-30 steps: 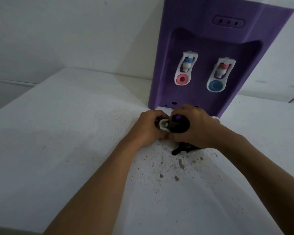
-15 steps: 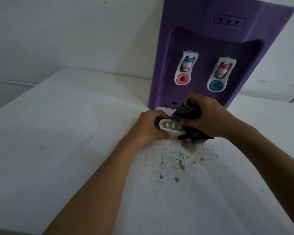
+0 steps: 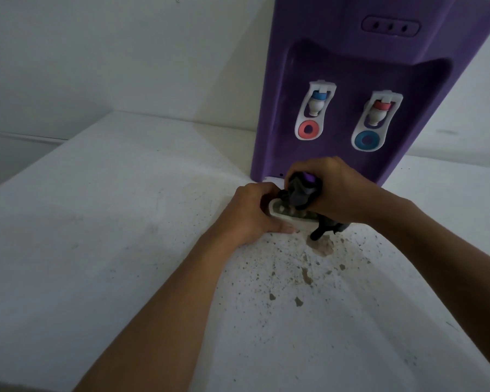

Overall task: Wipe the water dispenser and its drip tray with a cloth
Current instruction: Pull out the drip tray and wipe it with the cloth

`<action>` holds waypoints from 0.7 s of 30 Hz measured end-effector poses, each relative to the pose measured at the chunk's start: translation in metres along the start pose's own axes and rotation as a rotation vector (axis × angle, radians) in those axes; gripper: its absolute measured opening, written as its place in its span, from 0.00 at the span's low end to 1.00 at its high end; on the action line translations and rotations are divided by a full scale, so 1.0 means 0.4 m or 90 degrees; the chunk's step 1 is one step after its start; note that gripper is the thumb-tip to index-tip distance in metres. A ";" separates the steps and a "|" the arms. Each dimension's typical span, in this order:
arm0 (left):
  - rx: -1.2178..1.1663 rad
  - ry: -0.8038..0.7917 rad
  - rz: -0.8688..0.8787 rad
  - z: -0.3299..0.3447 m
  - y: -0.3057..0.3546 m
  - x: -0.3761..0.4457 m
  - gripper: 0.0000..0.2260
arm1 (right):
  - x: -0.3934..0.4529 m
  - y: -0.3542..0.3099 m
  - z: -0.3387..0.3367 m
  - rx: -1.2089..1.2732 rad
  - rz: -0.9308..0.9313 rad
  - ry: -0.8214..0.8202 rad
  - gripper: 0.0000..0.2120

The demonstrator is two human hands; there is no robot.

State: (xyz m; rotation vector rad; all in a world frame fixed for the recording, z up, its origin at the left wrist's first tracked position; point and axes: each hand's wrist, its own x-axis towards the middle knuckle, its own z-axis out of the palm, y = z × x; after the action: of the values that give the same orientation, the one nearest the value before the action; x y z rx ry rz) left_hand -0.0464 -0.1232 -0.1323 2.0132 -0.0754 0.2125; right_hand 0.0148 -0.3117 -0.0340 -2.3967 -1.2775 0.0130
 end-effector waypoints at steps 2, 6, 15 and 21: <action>-0.001 0.005 0.003 0.000 -0.001 0.000 0.24 | -0.002 -0.002 0.009 0.003 -0.018 0.040 0.15; 0.021 0.011 0.026 0.001 0.000 0.002 0.26 | -0.005 -0.010 0.027 -0.005 -0.068 0.044 0.13; 0.029 0.010 0.033 -0.002 0.008 -0.001 0.26 | 0.008 -0.002 0.049 -0.017 -0.088 0.028 0.14; 0.015 0.000 0.013 -0.004 0.008 -0.005 0.24 | 0.003 0.009 0.017 -0.148 -0.048 -0.018 0.16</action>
State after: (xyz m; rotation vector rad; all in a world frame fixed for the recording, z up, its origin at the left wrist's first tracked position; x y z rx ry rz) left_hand -0.0489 -0.1232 -0.1291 2.0374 -0.0935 0.2266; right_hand 0.0171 -0.3100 -0.0412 -2.5472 -1.4522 -0.1309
